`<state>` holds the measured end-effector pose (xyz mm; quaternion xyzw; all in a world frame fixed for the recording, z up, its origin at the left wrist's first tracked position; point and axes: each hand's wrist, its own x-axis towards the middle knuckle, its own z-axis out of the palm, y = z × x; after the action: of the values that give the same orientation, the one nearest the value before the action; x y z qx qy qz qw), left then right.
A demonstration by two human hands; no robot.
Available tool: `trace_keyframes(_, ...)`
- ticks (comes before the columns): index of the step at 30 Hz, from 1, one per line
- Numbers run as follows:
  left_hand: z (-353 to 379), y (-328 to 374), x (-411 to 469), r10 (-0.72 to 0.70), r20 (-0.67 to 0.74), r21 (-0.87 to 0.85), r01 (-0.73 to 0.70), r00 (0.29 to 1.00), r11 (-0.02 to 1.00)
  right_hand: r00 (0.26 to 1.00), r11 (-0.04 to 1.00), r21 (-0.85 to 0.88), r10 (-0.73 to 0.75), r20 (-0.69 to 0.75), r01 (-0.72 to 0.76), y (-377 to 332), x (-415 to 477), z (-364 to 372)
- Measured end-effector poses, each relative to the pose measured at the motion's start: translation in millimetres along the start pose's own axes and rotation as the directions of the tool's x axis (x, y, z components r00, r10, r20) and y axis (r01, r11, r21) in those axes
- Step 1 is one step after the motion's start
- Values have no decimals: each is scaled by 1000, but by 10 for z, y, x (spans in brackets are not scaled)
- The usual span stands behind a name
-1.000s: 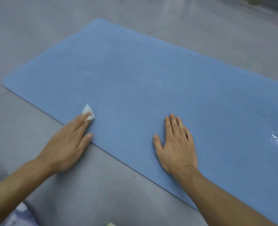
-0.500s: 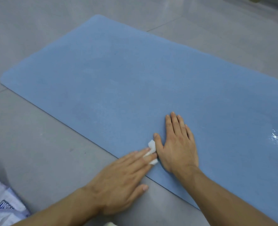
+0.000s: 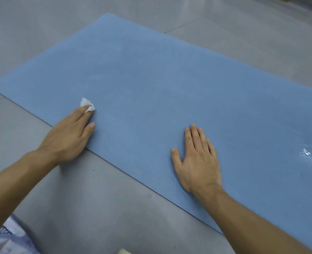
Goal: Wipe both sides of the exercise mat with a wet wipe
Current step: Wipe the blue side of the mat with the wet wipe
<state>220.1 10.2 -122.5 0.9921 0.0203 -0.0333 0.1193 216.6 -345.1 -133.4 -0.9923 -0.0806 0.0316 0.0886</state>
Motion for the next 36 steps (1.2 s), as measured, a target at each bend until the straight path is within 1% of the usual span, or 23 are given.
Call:
trace_keyframes(1,19,-2,52,-25,10,-11,26,1000,1000,1000,1000,-1,0,-1,0,0,0,-2)
trace_keyframes(3,104,113,110,-31,18,-34,31,999,999,1000,1000,-3,1,-9,-1,-5,-2,-1)
trace_keyframes(5,203,329,112,27,25,-29,-26,999,999,1000,1000,2,3,-13,-3,-6,-4,-3)
trace_keyframes(6,250,451,86,81,36,-22,-80,996,997,1000,1000,3,1,-12,-1,-7,-1,3)
trace_keyframes(8,338,759,-36,235,54,-14,-235,970,972,1000,1000,-5,-1,-4,1,-2,4,4)
trace_keyframes(11,434,1221,-413,456,77,-21,-455,887,890,1000,1000,-6,3,-14,-3,-12,5,-12)
trace_keyframes(13,426,1346,-603,518,83,-25,-517,852,855,1000,1000,-3,2,-8,-2,-16,2,-14)
trace_keyframes(15,375,1259,-602,517,83,-55,-514,852,856,1000,1000,3,0,0,0,-10,4,-13)
trace_keyframes(17,312,1084,-493,479,102,-63,-475,872,878,1000,1000,7,-1,-3,1,-8,10,-9)
trace_keyframes(19,274,889,-319,403,100,-25,-403,910,915,1000,1000,10,1,-7,-1,-9,10,-12)
trace_keyframes(21,231,675,-59,282,94,-9,-282,955,959,1000,1000,6,-1,2,1,-9,5,-16)
trace_keyframes(23,150,514,236,188,68,22,-190,980,982,1000,1000,12,-3,7,3,-4,5,-17)
trace_keyframes(25,103,454,499,158,49,32,-160,986,987,1000,1000,18,-1,8,1,1,8,-16)
trace_keyframes(27,137,510,686,134,60,-3,-134,989,991,1000,1000,25,0,6,0,-5,6,-17)
trace_keyframes(28,177,576,763,134,65,-12,-134,989,991,1000,1000,26,0,4,0,-6,8,-18)
trace_keyframes(30,243,763,850,180,71,-24,-179,981,984,1000,1000,22,-3,6,3,-6,14,-11)
trace_keyframes(34,342,1192,602,374,118,-50,-371,920,927,1000,1000,16,0,-11,0,-13,21,-2)
trace_keyframes(36,373,1297,316,439,125,-80,-432,890,898,1000,1000,18,2,-17,-1,-15,18,-7)
